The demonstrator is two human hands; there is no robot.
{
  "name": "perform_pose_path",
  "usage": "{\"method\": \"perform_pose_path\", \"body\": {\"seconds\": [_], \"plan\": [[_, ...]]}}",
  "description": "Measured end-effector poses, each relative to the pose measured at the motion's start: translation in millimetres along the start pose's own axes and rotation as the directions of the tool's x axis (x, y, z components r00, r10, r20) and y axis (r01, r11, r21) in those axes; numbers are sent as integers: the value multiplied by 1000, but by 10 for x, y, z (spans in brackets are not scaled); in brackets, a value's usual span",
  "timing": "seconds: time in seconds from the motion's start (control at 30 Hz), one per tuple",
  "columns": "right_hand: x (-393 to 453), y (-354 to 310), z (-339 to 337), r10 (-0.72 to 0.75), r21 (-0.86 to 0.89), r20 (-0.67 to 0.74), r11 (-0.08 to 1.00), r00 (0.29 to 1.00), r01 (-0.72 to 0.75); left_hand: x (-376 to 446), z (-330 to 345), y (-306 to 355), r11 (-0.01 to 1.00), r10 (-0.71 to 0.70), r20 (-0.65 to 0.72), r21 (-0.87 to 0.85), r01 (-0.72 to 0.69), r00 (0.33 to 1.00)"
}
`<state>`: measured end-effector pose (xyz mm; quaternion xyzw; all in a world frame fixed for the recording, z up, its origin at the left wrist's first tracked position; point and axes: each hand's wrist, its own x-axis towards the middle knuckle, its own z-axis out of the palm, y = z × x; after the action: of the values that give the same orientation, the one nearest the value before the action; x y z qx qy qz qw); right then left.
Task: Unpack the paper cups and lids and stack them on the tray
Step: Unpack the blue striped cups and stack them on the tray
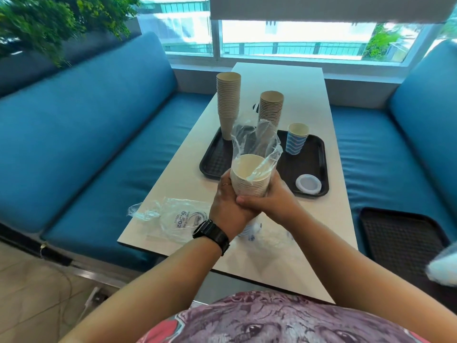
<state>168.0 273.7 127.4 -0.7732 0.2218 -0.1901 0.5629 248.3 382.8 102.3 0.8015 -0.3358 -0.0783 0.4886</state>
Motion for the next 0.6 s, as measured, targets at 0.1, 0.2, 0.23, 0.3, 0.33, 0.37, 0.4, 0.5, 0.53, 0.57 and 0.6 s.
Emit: {"method": "perform_pose_path", "body": {"seconds": [0.1, 0.2, 0.23, 0.3, 0.33, 0.37, 0.4, 0.5, 0.53, 0.57, 0.6], "plan": [[-67, 91, 58, 26, -13, 6, 1000, 1000, -26, -31, 18, -48, 999, -48, 6, 15, 48, 999], [-95, 153, 107, 57, 32, 48, 998, 997, -59, -67, 27, -117, 996, -68, 16, 52, 67, 998], [-98, 167, 115, 59, 55, 72, 996, 996, -63, -78, 28, -145, 996, -74, 25, 56, 73, 997], [-107, 167, 111, 49, 79, 93, 995, 994, -57, -90, 35, -178, 995, -97, 48, 43, 95, 994], [-109, 154, 107, 34, 88, 78, 995, 996, -41, -94, 59, -200, 992, -118, 67, 41, 115, 991], [-108, 137, 105, 12, 101, 47, 995, 999, -17, -111, 76, -210, 992, -123, 87, 50, 119, 989], [-107, 99, 106, -9, 114, 8, 993, 1000, 8, -124, 96, -241, 991, -117, 101, 83, 109, 988], [-108, -9, 145, -76, 89, -88, 992, 993, 84, -174, 137, -366, 983, -179, 132, 70, 171, 975], [-109, -13, 155, -88, 67, -107, 993, 990, 95, -189, 139, -409, 981, -191, 137, 58, 184, 972], [-117, 2, 164, -92, 45, -120, 994, 989, 98, -212, 136, -449, 981, -193, 151, 64, 186, 969], [-126, 32, 160, -86, 19, -132, 996, 988, 90, -227, 139, -495, 980, -196, 181, 73, 186, 964]]}}
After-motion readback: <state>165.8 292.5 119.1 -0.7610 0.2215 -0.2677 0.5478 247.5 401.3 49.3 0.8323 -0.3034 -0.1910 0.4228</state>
